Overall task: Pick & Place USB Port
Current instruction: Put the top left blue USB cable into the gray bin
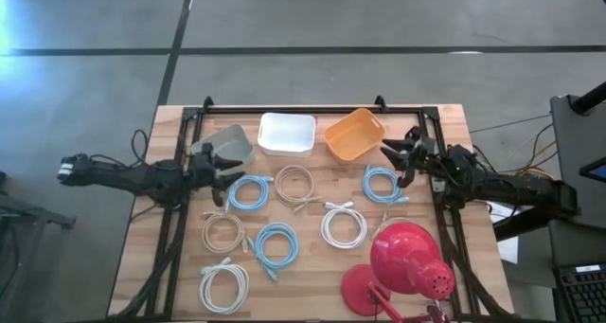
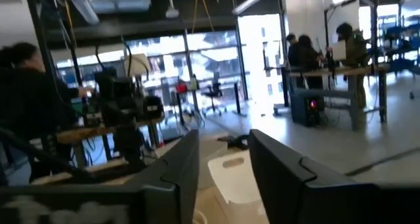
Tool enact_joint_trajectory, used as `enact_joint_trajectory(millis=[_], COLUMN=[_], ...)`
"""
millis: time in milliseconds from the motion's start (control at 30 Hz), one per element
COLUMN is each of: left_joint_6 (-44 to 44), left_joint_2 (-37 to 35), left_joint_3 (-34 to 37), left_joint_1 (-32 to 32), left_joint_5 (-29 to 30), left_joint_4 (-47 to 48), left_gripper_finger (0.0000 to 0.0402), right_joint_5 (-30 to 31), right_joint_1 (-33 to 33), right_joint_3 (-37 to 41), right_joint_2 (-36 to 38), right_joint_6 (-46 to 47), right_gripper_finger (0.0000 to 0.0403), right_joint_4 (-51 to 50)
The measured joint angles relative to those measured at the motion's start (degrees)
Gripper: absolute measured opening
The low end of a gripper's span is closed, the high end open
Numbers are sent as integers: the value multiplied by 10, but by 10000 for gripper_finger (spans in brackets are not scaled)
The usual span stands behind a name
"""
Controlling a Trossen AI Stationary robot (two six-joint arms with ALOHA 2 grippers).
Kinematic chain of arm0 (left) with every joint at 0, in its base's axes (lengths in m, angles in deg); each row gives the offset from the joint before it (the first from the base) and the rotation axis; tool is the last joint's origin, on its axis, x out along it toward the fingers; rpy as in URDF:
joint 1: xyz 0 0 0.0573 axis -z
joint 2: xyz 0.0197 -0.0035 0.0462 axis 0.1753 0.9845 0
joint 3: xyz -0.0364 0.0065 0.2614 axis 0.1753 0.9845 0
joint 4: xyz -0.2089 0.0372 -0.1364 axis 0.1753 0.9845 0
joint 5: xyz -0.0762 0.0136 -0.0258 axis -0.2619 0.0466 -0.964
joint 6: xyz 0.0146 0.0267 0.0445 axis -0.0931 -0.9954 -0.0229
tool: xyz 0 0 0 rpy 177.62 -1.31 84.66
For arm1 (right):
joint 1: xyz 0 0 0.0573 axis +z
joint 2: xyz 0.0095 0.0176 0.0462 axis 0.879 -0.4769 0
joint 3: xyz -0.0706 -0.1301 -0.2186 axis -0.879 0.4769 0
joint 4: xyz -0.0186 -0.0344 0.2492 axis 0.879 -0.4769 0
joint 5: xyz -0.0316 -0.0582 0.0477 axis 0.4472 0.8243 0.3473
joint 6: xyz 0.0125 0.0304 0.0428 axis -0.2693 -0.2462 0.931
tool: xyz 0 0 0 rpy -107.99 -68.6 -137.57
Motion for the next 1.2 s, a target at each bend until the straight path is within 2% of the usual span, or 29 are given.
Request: enact_joint_trajectory(millis=[267,433,533,700,1033,1200], left_joint_6=[85,162,171,201,232,239], left_joint_2=[130,220,279,351,429,458], left_joint_3=[-46,-47,-48,-47,-48,-49], left_joint_1=[0,0,1,1,1,1], left_joint_5=[-49,-109,-137,-155,-163,-155], left_joint_4=[51,56,52,49,39,36], left_gripper_finger=[170,170,170,169,167,144], right_joint_5=[-27,-29,-29,-29,-48,-61], right_joint_1=[0,0,0,0,0,4], right_joint_3=[-78,-117,-141,-188,-251,-264], right_joint_2=[-161,-273,-335,-422,-524,-551], right_joint_6=[-1,7,1,0,-2,-2], right_gripper_finger=[161,162,160,152,132,123], right_joint_4=[-65,-68,-69,-68,-69,-69])
